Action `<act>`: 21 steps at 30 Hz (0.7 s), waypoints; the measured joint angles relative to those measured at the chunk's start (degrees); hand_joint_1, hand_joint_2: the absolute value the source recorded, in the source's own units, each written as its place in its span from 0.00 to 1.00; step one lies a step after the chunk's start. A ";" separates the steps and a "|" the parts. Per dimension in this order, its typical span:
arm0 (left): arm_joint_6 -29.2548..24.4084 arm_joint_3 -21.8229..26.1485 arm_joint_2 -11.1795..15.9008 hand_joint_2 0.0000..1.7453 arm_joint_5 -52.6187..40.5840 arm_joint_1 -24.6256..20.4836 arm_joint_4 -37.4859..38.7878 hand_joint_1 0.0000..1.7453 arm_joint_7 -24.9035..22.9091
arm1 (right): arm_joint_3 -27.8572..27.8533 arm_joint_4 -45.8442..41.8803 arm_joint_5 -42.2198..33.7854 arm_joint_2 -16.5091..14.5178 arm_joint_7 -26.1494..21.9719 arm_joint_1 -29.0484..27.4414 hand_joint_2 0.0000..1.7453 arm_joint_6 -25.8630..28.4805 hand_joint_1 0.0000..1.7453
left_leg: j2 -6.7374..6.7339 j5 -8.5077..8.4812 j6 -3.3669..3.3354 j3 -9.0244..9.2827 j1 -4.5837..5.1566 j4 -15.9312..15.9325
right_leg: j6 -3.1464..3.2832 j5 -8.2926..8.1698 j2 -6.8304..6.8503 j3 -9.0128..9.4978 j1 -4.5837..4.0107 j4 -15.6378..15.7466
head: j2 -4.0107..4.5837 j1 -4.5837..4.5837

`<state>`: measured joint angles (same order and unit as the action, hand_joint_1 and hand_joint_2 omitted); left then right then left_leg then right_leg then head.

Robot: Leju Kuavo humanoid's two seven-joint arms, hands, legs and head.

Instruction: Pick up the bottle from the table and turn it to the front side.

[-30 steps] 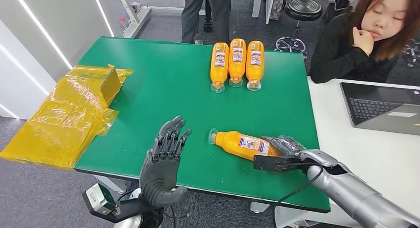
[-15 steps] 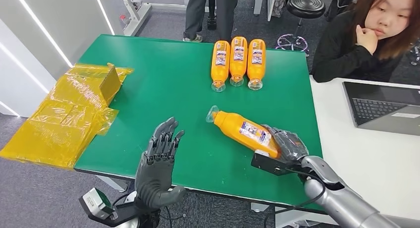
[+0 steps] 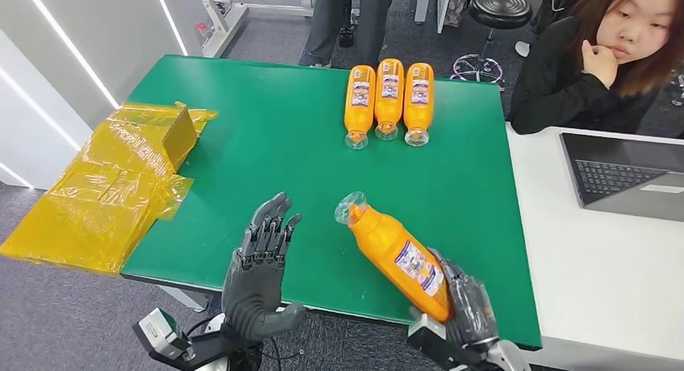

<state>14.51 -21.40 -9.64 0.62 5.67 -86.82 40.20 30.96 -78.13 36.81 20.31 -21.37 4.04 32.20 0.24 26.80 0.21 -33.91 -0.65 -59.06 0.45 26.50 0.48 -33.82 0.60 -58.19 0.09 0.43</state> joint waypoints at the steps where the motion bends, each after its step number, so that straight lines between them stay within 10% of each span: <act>1: 0.00 -0.15 0.06 1.00 0.07 -0.07 0.02 0.00 -0.01 | -0.26 -0.86 -0.17 -1.05 -1.05 -1.75 1.00 1.03 1.00 | -0.01 0.02 0.03 0.01 0.00 0.00 | 0.03 0.02 -0.01 -0.01 0.00 -0.01 | 0.00 0.00; 21: 2.77 -1.97 0.30 1.00 1.14 -4.10 5.60 0.00 0.02 | 2.10 -4.57 5.42 -11.38 -6.44 -6.87 1.00 2.95 1.00 | -0.14 0.03 0.05 0.03 0.00 0.00 | 0.13 0.07 -0.09 -0.04 -0.01 -0.06 | 0.00 0.00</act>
<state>17.27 -23.38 -9.34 1.76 1.57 -81.23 40.22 33.06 -82.71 42.22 8.93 -27.81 -2.84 35.15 0.10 26.82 0.26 -33.87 -0.65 -59.06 0.58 26.57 0.39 -33.86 0.59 -58.25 0.09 0.43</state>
